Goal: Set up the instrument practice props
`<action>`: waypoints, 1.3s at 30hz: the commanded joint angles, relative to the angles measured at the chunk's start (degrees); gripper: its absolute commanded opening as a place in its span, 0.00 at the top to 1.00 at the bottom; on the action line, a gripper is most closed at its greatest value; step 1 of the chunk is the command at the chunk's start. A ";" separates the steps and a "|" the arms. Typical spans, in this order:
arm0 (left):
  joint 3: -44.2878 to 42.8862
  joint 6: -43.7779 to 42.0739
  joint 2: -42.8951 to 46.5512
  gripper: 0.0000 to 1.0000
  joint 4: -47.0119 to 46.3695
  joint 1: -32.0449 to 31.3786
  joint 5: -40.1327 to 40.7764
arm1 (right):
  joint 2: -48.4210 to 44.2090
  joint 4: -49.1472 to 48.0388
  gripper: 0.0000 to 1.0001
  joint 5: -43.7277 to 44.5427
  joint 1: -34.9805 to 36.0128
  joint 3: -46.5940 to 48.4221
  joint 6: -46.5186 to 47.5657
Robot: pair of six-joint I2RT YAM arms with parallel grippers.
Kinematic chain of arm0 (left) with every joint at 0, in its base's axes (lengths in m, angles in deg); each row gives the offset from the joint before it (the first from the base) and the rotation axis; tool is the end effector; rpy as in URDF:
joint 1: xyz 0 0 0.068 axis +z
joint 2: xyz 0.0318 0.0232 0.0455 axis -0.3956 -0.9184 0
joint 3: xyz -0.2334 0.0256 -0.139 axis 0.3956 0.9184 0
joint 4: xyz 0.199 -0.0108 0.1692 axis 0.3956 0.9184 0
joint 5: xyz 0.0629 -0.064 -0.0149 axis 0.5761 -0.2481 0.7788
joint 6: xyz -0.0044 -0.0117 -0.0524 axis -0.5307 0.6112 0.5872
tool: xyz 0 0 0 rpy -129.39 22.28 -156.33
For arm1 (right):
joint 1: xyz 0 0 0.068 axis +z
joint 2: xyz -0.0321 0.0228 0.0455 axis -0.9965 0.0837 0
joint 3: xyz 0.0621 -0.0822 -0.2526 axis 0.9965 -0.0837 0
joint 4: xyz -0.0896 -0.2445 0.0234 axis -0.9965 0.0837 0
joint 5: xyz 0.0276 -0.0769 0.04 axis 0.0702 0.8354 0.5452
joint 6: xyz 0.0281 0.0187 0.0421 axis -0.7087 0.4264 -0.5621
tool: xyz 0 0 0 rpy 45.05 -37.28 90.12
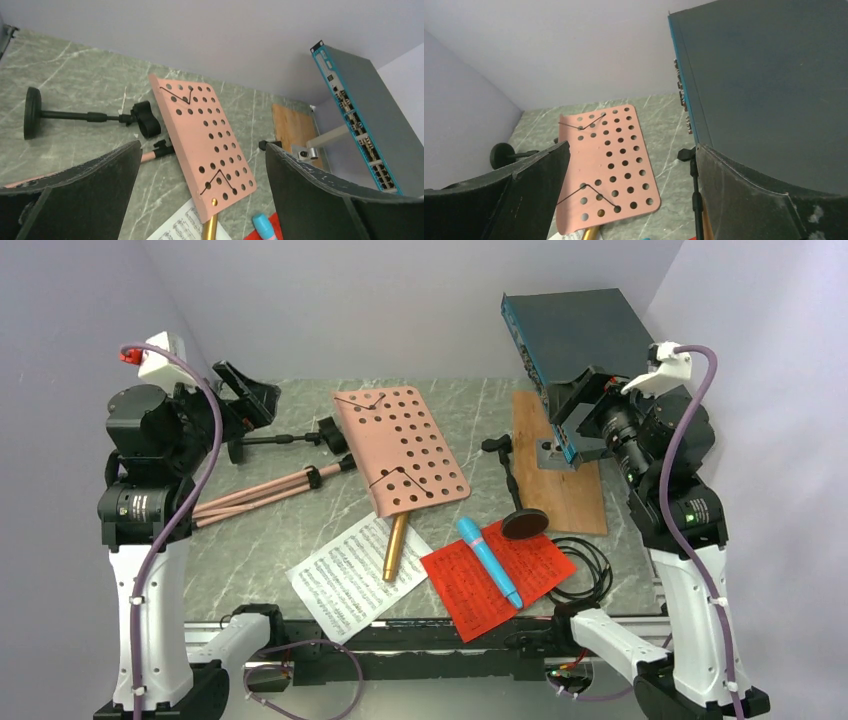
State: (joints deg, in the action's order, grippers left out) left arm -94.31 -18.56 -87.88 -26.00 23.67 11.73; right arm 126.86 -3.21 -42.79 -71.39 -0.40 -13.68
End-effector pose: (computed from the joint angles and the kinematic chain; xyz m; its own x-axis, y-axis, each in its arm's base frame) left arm 0.1483 -0.0045 0.5096 -0.1671 -0.4605 -0.8718 0.0777 0.8753 -0.4772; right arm 0.1407 0.0313 0.5101 -0.0668 0.3264 -0.9429 -0.1370 0.9330 0.3327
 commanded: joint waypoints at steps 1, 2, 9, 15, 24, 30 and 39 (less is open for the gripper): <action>0.08 -0.53 1.16 0.00 1.21 0.25 -2.19 | 1.87 1.14 0.00 -4.44 -0.18 1.89 -1.82; 0.57 -0.93 1.06 0.00 1.36 0.22 -2.53 | 3.01 1.47 0.00 -6.48 -0.18 2.38 -1.76; 6.61 -2.90 -0.38 0.01 2.76 0.25 -7.49 | 5.52 -4.71 0.00 -15.32 2.05 -2.98 -1.77; 13.75 -1.03 -4.60 0.00 6.64 0.25 -8.82 | 14.11 1.58 0.00 -12.09 6.89 1.16 -0.97; 20.80 3.48 -14.53 0.01 3.97 0.25 -17.54 | 18.31 6.93 0.00 6.77 7.42 2.80 0.54; 28.28 12.07 -19.35 0.00 -11.30 -1.13 -23.24 | 12.78 0.42 0.00 3.25 6.48 -3.30 -4.90; 26.24 19.34 -31.81 0.01 -16.95 -10.71 -7.32 | 8.87 -2.89 0.00 -9.21 1.69 -7.55 -5.21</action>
State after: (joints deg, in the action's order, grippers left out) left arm -65.46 -4.27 -116.03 -38.37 15.71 -3.28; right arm 136.26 -3.14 -48.17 -69.17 -7.98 -18.80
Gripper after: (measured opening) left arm 0.994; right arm 0.994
